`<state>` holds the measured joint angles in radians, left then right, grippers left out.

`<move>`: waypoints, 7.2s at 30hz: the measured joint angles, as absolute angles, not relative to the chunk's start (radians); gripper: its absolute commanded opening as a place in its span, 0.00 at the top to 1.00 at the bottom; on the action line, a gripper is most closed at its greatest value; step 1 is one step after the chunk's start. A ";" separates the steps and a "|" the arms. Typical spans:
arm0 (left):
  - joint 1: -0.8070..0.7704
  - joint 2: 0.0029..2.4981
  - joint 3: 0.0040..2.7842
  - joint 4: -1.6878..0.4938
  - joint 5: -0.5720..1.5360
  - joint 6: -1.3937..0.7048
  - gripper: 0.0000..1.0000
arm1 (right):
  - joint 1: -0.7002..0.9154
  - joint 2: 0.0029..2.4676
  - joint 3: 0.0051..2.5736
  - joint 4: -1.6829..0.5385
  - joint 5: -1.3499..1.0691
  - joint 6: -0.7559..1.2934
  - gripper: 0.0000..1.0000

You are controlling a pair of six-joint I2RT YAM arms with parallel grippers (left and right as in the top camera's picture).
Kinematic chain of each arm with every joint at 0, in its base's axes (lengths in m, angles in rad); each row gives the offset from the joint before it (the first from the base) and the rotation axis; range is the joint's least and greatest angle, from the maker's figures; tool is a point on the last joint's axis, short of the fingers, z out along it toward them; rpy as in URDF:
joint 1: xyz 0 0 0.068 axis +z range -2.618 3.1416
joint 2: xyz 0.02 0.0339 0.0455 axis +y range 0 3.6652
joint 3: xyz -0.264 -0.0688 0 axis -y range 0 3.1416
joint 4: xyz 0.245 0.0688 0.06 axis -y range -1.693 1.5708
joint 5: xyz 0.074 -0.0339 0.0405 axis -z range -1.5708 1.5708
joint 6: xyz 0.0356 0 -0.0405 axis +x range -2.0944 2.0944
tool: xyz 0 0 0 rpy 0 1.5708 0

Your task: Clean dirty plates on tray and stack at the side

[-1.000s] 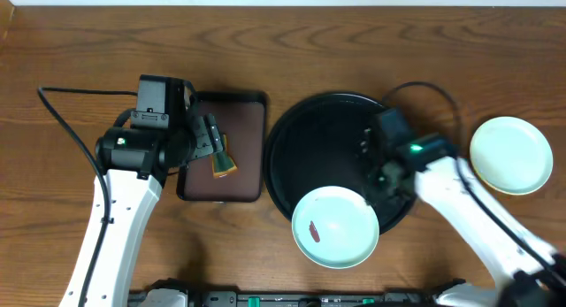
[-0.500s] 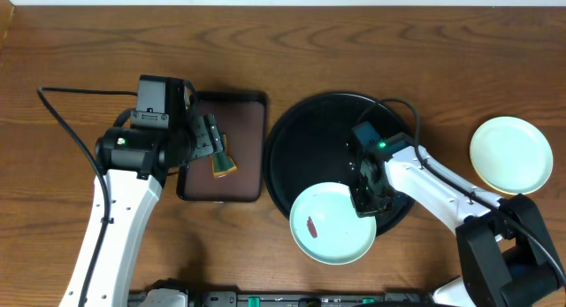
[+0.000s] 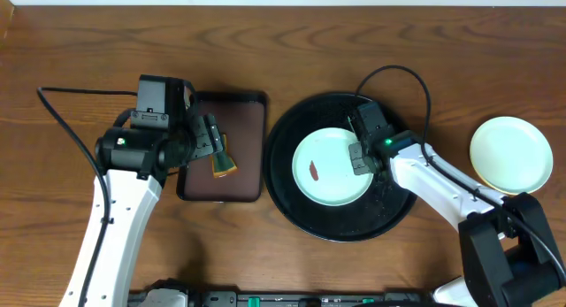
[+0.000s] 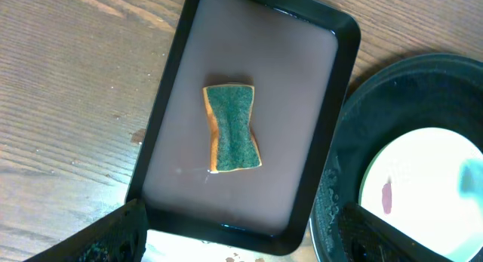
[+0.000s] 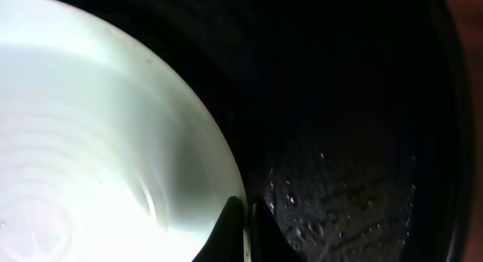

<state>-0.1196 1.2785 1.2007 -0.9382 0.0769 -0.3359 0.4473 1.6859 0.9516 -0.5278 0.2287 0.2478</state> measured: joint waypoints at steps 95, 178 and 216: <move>-0.166 1.737 1.088 -0.648 0.086 -0.392 0.51 | 0.233 1.749 0.967 -0.579 -0.130 0.304 0.99; -0.432 1.570 1.177 -0.599 0.246 -0.488 0.92 | 0.233 1.749 0.967 -0.579 -0.128 0.303 0.99; -0.661 2.014 1.346 -0.568 -0.009 -0.576 0.93 | 0.242 1.748 0.967 -0.587 -0.138 0.304 0.99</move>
